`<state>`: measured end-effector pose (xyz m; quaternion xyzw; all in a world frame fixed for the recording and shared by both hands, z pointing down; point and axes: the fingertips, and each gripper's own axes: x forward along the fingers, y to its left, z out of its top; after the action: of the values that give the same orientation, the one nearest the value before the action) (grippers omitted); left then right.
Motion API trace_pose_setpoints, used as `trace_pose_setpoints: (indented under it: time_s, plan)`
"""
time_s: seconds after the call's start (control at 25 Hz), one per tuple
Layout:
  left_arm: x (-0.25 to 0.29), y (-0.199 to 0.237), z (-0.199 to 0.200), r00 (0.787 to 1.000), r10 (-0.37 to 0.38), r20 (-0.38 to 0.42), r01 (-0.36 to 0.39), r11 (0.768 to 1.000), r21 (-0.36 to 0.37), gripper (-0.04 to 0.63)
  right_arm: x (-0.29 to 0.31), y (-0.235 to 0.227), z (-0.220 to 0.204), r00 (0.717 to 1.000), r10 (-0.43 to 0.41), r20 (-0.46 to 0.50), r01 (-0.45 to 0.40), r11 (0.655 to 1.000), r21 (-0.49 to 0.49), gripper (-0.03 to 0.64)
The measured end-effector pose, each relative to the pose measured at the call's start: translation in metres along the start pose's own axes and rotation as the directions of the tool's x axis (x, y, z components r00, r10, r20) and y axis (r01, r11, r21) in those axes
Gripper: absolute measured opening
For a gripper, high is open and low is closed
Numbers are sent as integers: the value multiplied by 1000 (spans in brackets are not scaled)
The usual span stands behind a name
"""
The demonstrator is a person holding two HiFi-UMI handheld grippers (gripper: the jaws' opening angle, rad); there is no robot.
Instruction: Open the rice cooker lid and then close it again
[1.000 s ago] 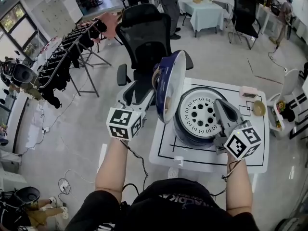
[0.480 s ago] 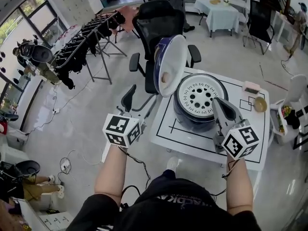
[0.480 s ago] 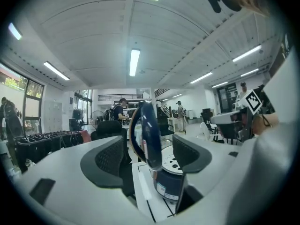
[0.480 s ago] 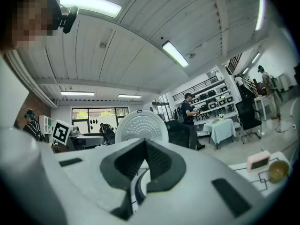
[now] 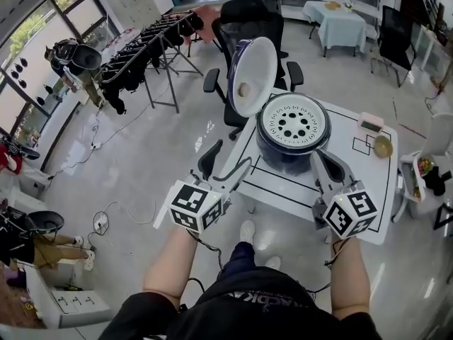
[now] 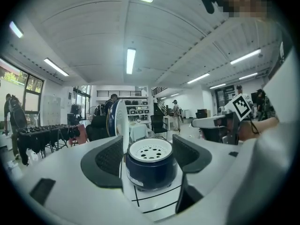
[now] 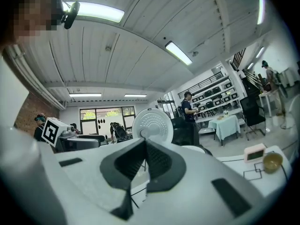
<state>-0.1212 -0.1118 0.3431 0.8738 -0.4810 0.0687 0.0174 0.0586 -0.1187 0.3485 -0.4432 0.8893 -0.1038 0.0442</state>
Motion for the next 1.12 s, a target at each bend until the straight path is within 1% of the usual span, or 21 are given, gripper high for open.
trace_pose_setpoints:
  time_s: [0.2, 0.4, 1.12]
  plan:
    - [-12, -34, -9, 1000, -17, -19, 16, 1000, -25, 321, -16, 1, -6, 1000, 13, -1, -13, 1000, 27, 2]
    - [-14, -57, -15, 999, -35, -29, 34, 999, -38, 321, -22, 4, -6, 1000, 23, -1, -23, 999, 32, 2]
    - [-24, -58, -6, 999, -31, -5, 31, 999, -25, 321, -27, 13, -1, 999, 30, 21, -30, 999, 28, 2]
